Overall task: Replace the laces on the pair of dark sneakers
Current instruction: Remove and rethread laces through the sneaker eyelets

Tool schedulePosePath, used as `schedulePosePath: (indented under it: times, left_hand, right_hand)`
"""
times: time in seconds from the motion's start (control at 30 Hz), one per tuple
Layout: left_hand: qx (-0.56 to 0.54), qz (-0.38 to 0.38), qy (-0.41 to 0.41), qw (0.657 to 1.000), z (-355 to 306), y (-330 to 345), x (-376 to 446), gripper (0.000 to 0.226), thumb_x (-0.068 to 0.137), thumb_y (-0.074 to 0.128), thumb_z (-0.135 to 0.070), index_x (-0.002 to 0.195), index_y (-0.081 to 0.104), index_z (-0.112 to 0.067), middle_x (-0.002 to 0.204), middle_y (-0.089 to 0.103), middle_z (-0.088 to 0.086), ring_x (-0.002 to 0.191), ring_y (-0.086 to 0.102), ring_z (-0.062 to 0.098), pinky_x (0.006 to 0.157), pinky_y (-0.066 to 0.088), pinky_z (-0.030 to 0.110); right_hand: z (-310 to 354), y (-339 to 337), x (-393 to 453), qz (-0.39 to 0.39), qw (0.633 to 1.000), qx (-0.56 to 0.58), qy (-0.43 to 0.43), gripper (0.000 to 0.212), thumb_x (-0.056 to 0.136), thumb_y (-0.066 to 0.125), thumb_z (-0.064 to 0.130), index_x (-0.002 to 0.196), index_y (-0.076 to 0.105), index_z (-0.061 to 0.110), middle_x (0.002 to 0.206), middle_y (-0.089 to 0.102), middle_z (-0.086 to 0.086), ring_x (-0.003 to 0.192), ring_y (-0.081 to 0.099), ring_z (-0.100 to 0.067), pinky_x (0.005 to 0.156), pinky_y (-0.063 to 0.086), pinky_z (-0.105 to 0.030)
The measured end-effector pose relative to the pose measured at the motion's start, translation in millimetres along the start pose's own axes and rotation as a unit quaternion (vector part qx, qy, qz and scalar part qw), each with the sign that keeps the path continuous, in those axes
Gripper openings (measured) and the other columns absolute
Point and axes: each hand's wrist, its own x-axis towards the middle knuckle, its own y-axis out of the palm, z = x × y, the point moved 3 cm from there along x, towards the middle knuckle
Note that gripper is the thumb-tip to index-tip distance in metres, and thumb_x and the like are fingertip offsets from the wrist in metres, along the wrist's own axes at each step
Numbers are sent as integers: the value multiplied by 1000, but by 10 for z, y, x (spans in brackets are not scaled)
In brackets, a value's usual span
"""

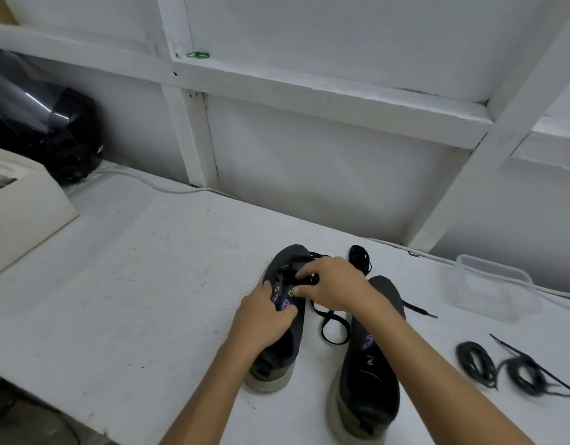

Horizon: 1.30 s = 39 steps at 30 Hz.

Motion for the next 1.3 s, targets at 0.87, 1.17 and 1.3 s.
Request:
schedulePosePath:
  times: [0.87, 1.17, 1.3]
  left_hand:
    - [-20, -10, -14, 1000, -42, -35, -51, 33, 89, 63, -33, 114, 57, -13, 107, 63, 5, 103, 60, 24, 90, 53, 37]
    - [-20, -15, -23, 999, -48, -55, -62, 34, 87, 63, -36, 114, 55, -16, 104, 61, 2, 98, 59, 23, 75, 47, 30]
    - [-23, -17, -18, 999, -42, -49, -56, 33, 88, 64, -34, 112, 55, -15, 103, 60, 1, 99, 59, 22, 74, 46, 29]
  right_hand:
    - [-181, -436, -52, -96, 710, 697, -23, 23, 100, 47, 27, 82, 57, 17, 67, 62, 6, 47, 39, -7, 40, 30, -16]
    - [36, 172, 73, -65, 996, -23, -55, 22, 94, 64, 44, 114, 72, 41, 107, 73, 14, 100, 63, -9, 70, 37, -24]
    - [83, 233, 142, -66, 992, -79, -72, 20, 98, 58, 36, 112, 73, 38, 102, 74, 8, 100, 63, -16, 63, 32, -24]
